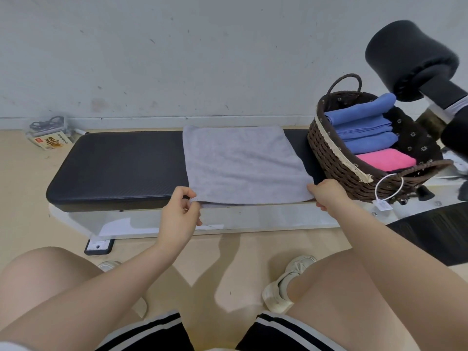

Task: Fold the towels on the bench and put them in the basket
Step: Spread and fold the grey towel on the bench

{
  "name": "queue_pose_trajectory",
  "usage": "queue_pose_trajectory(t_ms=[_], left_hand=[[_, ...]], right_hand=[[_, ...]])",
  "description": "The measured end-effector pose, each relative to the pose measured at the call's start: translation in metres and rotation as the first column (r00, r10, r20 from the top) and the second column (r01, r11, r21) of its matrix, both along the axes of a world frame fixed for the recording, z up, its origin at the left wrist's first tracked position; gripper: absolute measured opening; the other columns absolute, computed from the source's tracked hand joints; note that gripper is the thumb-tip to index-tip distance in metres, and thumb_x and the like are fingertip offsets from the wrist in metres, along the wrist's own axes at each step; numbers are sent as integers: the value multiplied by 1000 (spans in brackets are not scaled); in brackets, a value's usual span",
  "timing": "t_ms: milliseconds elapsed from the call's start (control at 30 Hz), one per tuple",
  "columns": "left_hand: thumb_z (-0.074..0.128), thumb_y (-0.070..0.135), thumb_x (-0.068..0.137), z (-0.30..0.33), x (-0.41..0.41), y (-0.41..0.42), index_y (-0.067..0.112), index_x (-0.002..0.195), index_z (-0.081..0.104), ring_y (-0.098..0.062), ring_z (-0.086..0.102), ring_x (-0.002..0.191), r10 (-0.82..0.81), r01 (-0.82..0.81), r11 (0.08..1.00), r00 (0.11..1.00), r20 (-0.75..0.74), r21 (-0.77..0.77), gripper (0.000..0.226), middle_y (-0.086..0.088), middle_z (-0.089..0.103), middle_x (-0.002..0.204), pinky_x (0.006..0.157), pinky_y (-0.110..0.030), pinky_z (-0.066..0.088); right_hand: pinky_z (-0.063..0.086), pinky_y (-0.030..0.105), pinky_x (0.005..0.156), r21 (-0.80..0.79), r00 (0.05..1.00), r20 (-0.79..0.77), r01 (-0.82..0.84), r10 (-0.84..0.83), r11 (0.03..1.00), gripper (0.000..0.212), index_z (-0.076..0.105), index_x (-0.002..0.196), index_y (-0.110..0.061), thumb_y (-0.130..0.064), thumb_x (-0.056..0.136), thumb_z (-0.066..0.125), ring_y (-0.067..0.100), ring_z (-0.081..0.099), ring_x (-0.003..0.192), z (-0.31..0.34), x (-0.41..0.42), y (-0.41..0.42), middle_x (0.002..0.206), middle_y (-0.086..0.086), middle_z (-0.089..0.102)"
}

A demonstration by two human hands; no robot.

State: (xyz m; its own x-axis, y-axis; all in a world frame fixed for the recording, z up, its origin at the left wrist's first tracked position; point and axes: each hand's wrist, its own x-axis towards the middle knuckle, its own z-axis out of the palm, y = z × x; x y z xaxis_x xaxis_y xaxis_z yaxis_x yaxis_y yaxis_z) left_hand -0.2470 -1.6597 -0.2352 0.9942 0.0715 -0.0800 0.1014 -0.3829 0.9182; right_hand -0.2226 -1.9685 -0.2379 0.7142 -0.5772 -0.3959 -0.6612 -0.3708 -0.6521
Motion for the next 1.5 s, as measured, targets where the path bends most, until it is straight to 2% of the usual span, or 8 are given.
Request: queue_pose_trajectory(t_ms=[67, 167, 400, 567, 767, 1033, 1233, 1500], left_hand=[[44, 9, 91, 0, -1, 1, 18, 91, 46, -12, 59, 55, -4, 4, 1000, 1000, -12, -25, 9, -6, 61, 68, 58, -26, 43], [43, 8, 92, 2, -1, 2, 21, 88, 46, -17, 63, 63, 10, -12, 997, 1000, -17, -78, 14, -8, 67, 74, 63, -30, 44], [37, -1, 92, 7, 7, 15, 23, 85, 49, -10, 54, 54, 38, -38, 978, 999, -5, -207, 27, -8, 63, 73, 61, -24, 41], [38, -2, 90, 22, 16, 15, 19, 76, 57, -6, 51, 47, 142, -153, 887, 988, -58, -435, 32, -3, 58, 67, 62, -24, 43], [39, -2, 92, 66, 34, 18, 16, 79, 59, -6, 50, 51, 223, -156, 682, 975, -1, -715, 30, 7, 57, 52, 55, -17, 43], [41, -1, 94, 140, 94, 20, 15, 85, 58, -3, 53, 52, 238, -54, 511, 968, 81, -858, 25, 4, 56, 60, 53, -13, 43], [39, 7, 96, 173, 165, 12, 23, 83, 52, -1, 60, 64, 253, -126, 724, 963, 92, -678, 25, 2, 59, 77, 54, -10, 45], [41, 6, 96, 253, 239, 9, 22, 84, 54, -2, 62, 62, 208, 53, 711, 937, 281, -702, 24, -1, 60, 78, 49, -13, 44]], right_hand=[[44, 34, 66, -45, 998, -56, -18, 16, 999, 21, 48, 86, -1, -20, 93, 48, 31, 50, 77, 2, 1, 3, 78, 14, 48], [51, 28, 48, 183, 997, -4, 77, -77, 980, 18, 49, 98, 1, -16, 96, 47, 33, 53, 81, 0, -1, 6, 91, 16, 51], [45, 13, 40, 558, 917, 215, 167, -336, 813, 19, 53, 76, -10, -15, 94, 55, 14, 47, 55, 9, -8, 18, 68, 7, 52], [35, 14, 41, 852, 814, 333, -43, -475, 522, 16, 50, 83, -15, -15, 98, 46, 9, 40, 56, 32, -4, 31, 75, 2, 52], [30, 13, 38, 920, 696, 387, -249, -605, 302, 4, 52, 94, -19, -20, 97, 48, 3, 43, 44, 73, 11, 46, 66, -5, 55], [26, 10, 32, 916, 643, 398, -237, -654, 324, 16, 56, 83, -14, -19, 97, 48, 2, 37, 34, 145, 62, 62, 63, -5, 43], [49, 13, 50, 902, 641, 421, -371, -641, 222, 17, 57, 90, 0, -4, 97, 42, 10, 49, 70, 174, 122, 53, 84, 7, 54], [41, 10, 45, 826, 521, 558, -418, -646, 378, 19, 58, 90, -3, 2, 96, 40, 8, 40, 62, 248, 193, 43, 81, 6, 51]])
